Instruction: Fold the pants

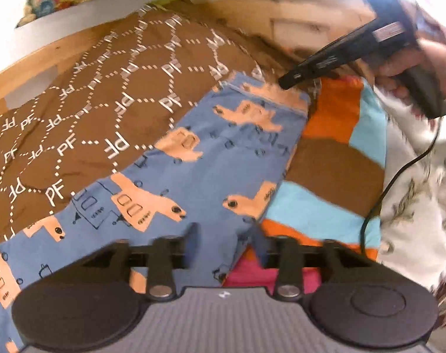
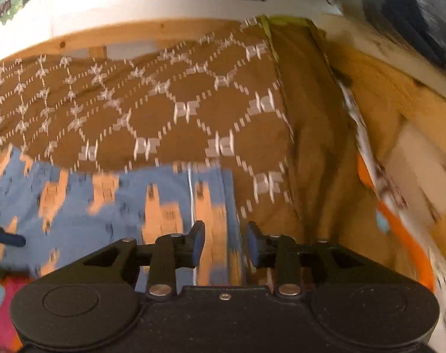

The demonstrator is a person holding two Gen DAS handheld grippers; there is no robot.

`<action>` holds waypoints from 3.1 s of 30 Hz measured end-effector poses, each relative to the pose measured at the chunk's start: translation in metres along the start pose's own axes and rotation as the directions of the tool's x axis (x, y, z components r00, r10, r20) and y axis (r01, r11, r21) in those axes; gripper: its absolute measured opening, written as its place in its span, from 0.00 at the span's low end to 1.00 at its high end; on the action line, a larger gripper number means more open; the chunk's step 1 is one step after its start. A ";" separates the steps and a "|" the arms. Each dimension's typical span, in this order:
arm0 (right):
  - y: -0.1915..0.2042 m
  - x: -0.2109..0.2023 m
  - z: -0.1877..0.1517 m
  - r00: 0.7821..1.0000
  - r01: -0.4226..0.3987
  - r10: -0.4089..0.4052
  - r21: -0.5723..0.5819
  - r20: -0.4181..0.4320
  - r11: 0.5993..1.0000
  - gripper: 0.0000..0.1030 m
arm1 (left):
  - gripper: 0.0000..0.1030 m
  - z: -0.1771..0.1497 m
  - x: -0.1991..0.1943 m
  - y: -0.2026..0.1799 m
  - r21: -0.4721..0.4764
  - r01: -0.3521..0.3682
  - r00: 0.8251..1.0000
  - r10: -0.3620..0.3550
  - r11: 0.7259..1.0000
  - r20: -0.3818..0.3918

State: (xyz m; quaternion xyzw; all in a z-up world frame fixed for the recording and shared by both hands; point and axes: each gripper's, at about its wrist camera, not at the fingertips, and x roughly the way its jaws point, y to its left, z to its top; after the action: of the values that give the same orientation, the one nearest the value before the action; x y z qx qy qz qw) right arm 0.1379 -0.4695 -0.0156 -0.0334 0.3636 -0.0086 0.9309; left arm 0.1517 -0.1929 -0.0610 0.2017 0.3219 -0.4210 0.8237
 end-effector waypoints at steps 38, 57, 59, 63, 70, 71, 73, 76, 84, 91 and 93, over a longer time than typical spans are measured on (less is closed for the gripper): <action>0.186 0.111 0.061 0.801 -0.588 0.551 -0.477 -0.233 0.653 0.00 | 0.05 -0.017 -0.026 0.227 -0.318 -0.302 0.946 0.241 0.899 -0.216; 0.164 0.069 0.008 0.918 -0.385 0.381 -0.467 -0.107 0.796 0.27 | 0.33 -0.003 -0.010 0.126 -0.235 -0.398 0.917 0.389 0.887 -0.085; 0.136 0.069 0.004 0.953 -0.298 0.292 -0.437 -0.081 0.849 0.27 | 0.33 -0.009 0.010 0.116 -0.180 -0.422 0.905 0.398 0.889 -0.152; 0.057 0.067 0.006 0.999 -0.040 0.044 -0.323 0.003 0.946 0.25 | 0.46 -0.016 0.011 0.116 -0.154 -0.436 0.898 0.417 0.887 -0.143; 0.026 0.027 0.000 0.992 0.087 -0.066 -0.215 0.103 0.973 0.49 | 0.60 0.020 -0.002 0.107 -0.260 -0.368 0.928 0.372 0.893 -0.035; 0.029 0.020 0.000 0.988 0.093 -0.066 -0.205 0.136 0.974 0.78 | 0.63 0.029 0.000 0.098 -0.250 -0.334 0.938 0.347 0.909 0.009; 0.031 0.013 0.002 0.989 0.027 0.001 -0.190 0.146 0.981 0.75 | 0.65 0.045 0.011 0.081 -0.208 -0.295 0.948 0.313 0.932 0.056; 0.025 0.014 -0.006 0.991 0.059 -0.036 -0.186 0.126 0.981 0.75 | 0.65 0.062 0.036 0.056 -0.135 -0.258 0.960 0.270 0.957 0.073; -0.023 0.002 -0.028 0.977 0.168 -0.178 0.091 0.120 0.982 0.80 | 0.68 0.064 0.089 0.054 -0.125 -0.315 0.949 0.312 0.941 -0.047; 0.009 -0.007 -0.046 0.985 0.114 -0.112 -0.007 0.132 0.993 0.90 | 0.84 0.064 0.046 0.036 -0.198 -0.241 0.956 0.267 0.950 0.119; 0.012 0.001 -0.050 0.988 0.122 -0.121 -0.010 0.093 0.992 0.90 | 0.84 0.050 0.034 0.037 -0.222 -0.247 0.956 0.274 0.943 0.101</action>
State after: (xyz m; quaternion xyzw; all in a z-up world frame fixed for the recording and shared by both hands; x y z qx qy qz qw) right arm 0.1050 -0.4606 -0.0541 -0.0631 0.3176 -0.0611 0.9442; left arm 0.2153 -0.2212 -0.0475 0.1279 0.2799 -0.2845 0.9079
